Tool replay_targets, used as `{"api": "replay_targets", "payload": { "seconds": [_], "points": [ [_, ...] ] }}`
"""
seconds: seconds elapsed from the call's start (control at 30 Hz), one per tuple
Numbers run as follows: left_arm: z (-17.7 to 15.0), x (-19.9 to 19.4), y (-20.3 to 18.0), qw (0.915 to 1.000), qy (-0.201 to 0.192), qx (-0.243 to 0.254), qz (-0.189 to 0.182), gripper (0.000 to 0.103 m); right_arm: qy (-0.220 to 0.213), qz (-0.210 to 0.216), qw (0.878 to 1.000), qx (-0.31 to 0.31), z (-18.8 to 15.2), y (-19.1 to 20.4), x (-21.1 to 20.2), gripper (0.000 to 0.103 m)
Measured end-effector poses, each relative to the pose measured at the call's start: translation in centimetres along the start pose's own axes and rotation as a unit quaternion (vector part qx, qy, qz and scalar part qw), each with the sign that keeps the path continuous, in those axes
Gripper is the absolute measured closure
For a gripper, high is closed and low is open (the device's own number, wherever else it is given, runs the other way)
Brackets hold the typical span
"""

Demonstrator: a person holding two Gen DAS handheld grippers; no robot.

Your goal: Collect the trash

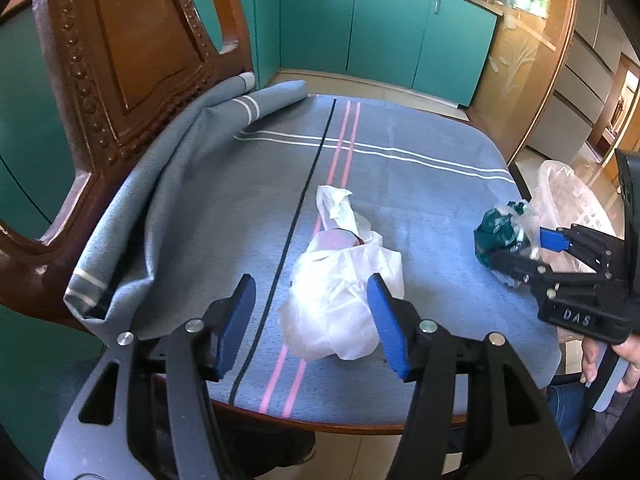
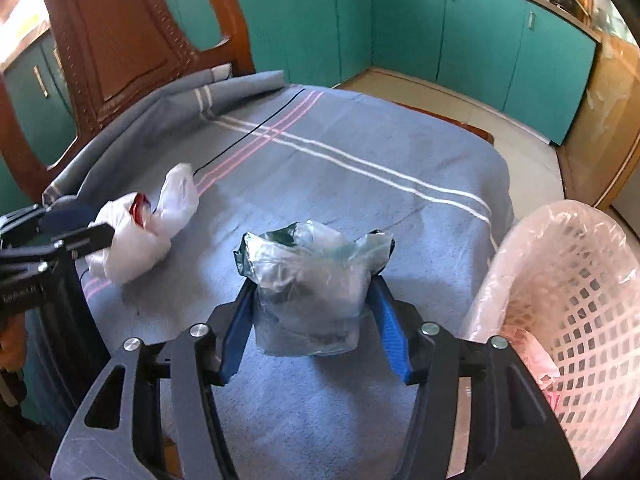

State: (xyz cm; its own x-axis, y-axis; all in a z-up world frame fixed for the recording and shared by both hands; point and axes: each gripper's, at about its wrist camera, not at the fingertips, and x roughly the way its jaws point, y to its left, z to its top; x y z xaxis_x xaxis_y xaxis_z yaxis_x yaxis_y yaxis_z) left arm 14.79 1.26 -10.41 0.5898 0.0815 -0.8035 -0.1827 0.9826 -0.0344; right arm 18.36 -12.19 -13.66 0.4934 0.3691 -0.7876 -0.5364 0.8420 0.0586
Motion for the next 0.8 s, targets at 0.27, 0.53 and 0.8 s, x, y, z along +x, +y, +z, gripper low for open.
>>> {"api": "replay_targets", "payload": {
  "seconds": [0.27, 0.53, 0.8],
  "points": [
    [0.0, -0.3, 0.8, 0.9999, -0.002, -0.009, 0.007, 0.039, -0.009, 0.056, 0.998, -0.029, -0.2, 1.5, -1.1, 0.025],
    [0.1, -0.4, 1.9, 0.9993, -0.001, -0.027, 0.027, 0.034, -0.054, 0.081, 0.995, 0.031, 0.1, -0.7, -3.4, 0.019],
    [0.2, 0.8, 1.5, 0.9994, 0.018, -0.026, 0.014, 0.024, -0.049, 0.039, 0.996, 0.063, 0.0, -2.2, -3.1, 0.015]
  ]
}}
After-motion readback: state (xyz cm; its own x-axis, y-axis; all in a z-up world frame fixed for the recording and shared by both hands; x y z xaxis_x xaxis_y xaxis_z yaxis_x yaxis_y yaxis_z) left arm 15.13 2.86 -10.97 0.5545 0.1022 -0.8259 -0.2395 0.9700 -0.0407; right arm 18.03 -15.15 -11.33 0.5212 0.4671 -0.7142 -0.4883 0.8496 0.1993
